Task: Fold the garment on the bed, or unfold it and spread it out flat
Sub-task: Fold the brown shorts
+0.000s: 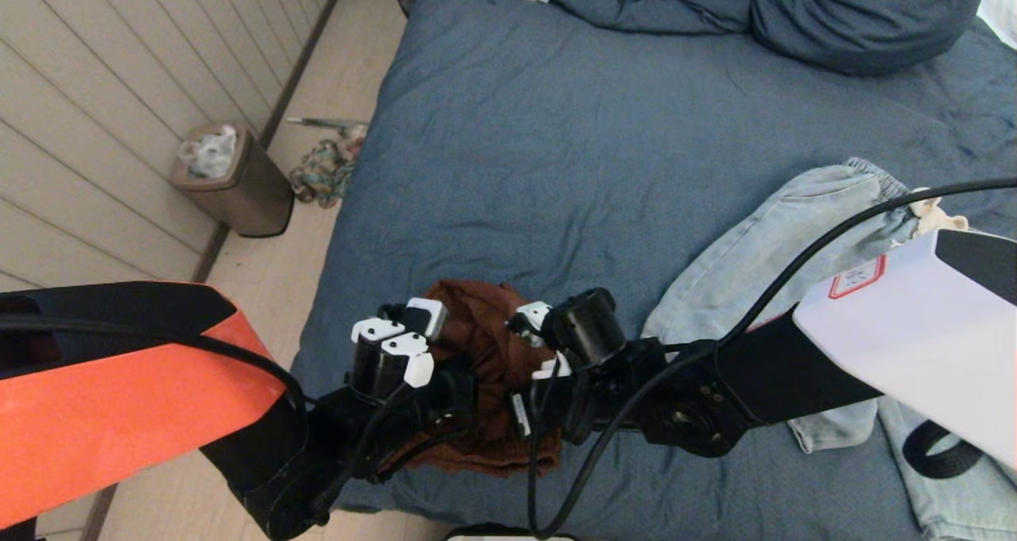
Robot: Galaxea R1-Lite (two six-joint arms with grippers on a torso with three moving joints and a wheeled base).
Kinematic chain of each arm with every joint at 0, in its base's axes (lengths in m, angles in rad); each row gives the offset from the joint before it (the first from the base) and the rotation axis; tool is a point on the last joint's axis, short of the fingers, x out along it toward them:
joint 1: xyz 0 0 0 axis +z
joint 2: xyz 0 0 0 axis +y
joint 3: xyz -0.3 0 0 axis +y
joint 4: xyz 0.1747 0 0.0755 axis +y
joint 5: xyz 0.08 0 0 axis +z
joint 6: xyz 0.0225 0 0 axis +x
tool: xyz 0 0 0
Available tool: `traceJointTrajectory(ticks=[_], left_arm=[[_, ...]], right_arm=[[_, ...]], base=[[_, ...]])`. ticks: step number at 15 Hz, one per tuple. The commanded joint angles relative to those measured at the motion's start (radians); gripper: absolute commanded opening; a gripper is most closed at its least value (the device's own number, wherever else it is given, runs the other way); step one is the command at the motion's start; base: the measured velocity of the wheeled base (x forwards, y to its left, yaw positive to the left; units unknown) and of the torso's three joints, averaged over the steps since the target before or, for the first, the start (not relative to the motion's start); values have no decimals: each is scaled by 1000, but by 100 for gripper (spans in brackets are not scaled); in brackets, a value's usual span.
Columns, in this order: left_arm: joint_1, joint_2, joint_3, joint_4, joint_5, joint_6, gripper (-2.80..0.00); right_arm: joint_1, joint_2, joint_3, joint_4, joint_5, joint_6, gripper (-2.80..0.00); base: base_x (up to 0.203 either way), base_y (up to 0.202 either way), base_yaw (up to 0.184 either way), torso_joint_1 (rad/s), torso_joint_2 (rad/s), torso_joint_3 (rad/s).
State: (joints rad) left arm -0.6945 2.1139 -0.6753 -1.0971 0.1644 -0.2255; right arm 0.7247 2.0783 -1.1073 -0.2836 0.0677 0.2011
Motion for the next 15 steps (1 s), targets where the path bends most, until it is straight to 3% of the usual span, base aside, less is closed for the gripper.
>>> traceJointTrajectory(ticks=[1, 6, 15], left_arm=[[-17, -17, 22, -23, 23, 0, -280], [-13, -35, 23, -30, 32, 0, -280], [75, -252, 29, -8, 31, 6, -280]], right_arm=[[-70, -25, 98, -28, 3, -7, -280], [-102, -77, 286, -197, 4, -25, -280], [-96, -238, 280, -207, 16, -23, -280]], base=[[0, 0, 0, 0, 0, 0], [0, 0, 0, 0, 0, 0], [0, 0, 0, 0, 0, 0]])
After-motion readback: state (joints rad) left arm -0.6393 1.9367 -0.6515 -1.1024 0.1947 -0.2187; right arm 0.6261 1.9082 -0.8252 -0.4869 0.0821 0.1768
